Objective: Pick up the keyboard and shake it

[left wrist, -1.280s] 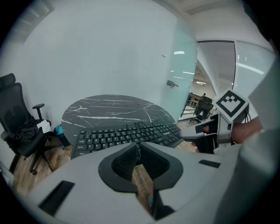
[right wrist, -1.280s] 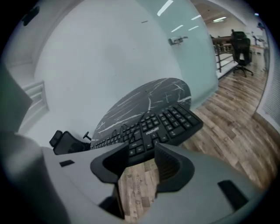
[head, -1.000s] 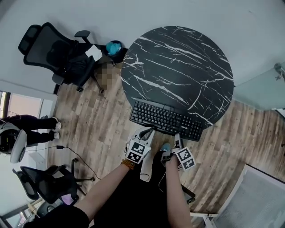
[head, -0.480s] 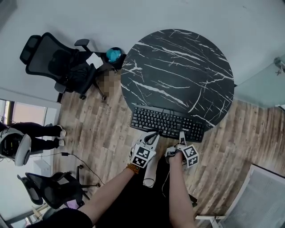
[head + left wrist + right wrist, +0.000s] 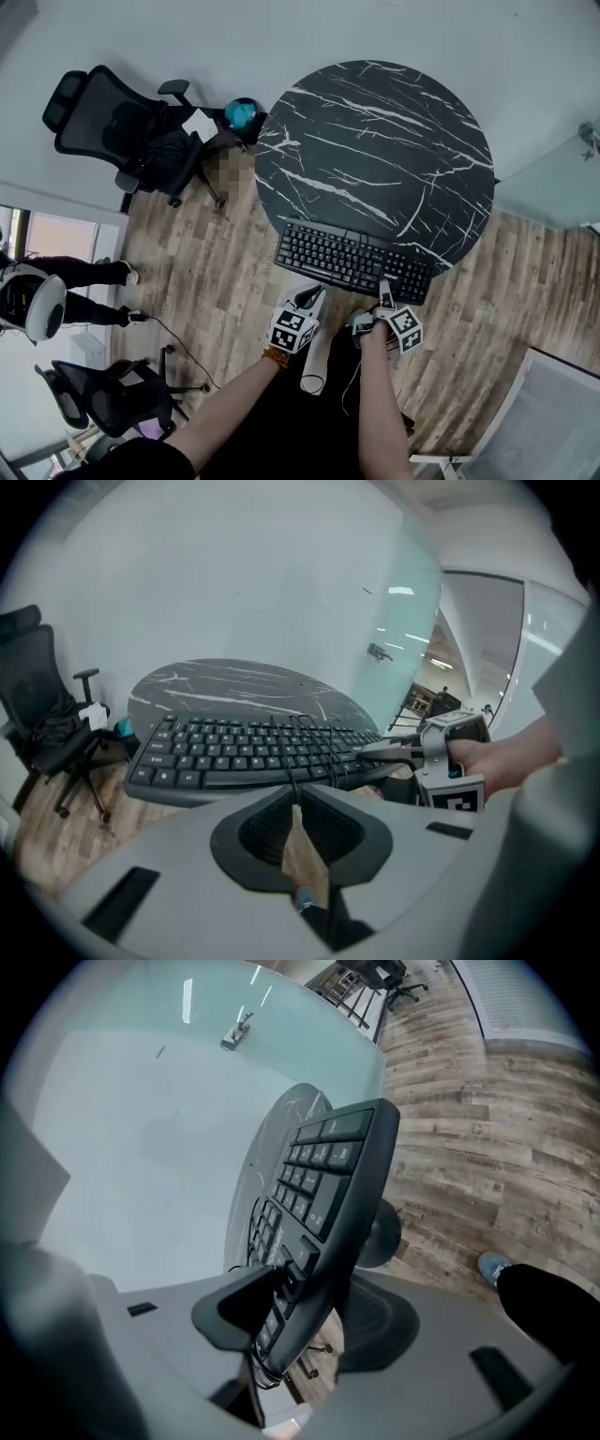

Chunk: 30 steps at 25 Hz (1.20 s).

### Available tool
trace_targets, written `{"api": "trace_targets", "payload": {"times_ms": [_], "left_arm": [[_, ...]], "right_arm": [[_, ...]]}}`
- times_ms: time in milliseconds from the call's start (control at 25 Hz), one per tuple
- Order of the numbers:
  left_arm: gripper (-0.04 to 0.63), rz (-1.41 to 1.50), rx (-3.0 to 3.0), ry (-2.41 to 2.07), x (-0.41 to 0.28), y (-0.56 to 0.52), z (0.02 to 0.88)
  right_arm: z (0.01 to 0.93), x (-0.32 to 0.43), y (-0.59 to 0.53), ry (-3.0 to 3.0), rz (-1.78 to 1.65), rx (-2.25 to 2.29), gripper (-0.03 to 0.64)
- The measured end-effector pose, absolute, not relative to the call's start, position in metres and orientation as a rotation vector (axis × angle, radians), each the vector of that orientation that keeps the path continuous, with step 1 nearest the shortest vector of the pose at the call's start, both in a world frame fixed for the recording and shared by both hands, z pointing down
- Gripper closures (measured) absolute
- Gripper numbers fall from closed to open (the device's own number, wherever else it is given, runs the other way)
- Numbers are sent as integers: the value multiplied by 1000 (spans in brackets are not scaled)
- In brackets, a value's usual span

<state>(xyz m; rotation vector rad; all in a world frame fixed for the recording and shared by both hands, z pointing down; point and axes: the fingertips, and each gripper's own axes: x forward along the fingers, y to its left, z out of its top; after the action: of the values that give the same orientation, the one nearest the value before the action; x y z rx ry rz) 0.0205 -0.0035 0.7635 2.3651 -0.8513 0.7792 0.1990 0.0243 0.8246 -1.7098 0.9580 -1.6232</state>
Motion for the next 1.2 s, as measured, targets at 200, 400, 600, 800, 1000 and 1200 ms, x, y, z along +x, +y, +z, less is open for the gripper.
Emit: {"api": "trace_targets", "payload": {"times_ms": [200,400,600,800,1000,1200], "left_arm": [[408,401,2003,-793,13,-2,781],[371,-42,1644,-848,-1,-12,795],[370,-371,1437,-908,-12,-35,802],[373,-379,1452,-850,8,-44,797],[397,-475,1410,-862,7,-54,792],[444,-556,1390,-841,10,-64,786]], "right_arm": [[823,198,34,993,-1632,-1707,413],[823,195,39,971,-1644,-1669,420],[817,193,38,1006,-1619,-1597,443],[807,194,41,1048,-1583,-1509,472],[790,195,38,1067,-1532,-1433,525],[784,196,37,1057,-1500,-1389,535]]}}
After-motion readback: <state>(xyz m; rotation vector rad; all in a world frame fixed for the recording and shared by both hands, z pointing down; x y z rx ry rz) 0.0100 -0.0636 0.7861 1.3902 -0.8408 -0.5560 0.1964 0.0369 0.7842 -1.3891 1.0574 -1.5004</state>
